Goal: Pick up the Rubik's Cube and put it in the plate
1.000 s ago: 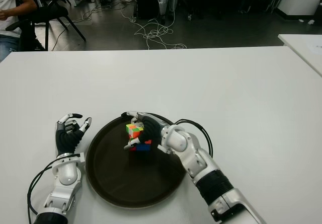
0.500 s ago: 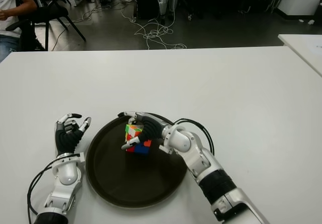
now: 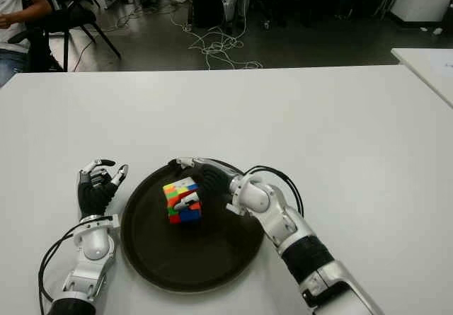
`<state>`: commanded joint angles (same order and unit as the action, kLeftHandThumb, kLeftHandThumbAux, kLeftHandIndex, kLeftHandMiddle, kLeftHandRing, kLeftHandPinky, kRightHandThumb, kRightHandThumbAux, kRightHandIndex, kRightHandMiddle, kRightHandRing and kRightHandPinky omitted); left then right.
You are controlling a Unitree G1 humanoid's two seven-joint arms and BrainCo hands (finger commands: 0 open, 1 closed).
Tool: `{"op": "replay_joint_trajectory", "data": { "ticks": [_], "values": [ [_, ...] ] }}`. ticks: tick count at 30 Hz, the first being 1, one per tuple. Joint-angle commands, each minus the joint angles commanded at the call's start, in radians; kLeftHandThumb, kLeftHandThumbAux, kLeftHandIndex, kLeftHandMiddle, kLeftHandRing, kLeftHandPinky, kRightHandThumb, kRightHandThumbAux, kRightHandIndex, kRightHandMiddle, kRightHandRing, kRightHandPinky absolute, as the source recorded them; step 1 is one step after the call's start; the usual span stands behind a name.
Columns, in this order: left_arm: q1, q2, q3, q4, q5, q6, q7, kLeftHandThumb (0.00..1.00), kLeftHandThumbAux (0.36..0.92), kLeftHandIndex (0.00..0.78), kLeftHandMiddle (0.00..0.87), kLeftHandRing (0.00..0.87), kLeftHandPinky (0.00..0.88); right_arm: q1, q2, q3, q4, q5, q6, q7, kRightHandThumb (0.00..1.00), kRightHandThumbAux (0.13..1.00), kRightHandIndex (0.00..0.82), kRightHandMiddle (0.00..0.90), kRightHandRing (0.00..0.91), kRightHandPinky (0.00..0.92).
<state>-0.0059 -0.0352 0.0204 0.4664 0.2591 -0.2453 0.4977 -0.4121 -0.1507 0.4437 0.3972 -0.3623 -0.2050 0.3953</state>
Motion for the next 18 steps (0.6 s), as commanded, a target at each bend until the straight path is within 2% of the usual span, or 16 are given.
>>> {"op": "replay_joint_trajectory", "data": {
  "ticks": [8,18],
  "values": [
    [-0.003,0.007,0.0,0.012,0.002,-0.003,-0.004,0.718,0.698,0.445,0.819,0.839,0.836,0.004,0.018,-0.006,0.027,0.02,0.033,0.006,0.0,0.593,0.0,0.041,0.022,0.0],
    [-0.003,0.01,0.0,0.013,-0.002,-0.006,-0.011,0.719,0.697,0.444,0.818,0.839,0.839,-0.012,0.002,0.014,-0.012,-0.013,0.105,0.039,0.0,0.613,0.003,0.047,0.025,0.0]
  ]
}}
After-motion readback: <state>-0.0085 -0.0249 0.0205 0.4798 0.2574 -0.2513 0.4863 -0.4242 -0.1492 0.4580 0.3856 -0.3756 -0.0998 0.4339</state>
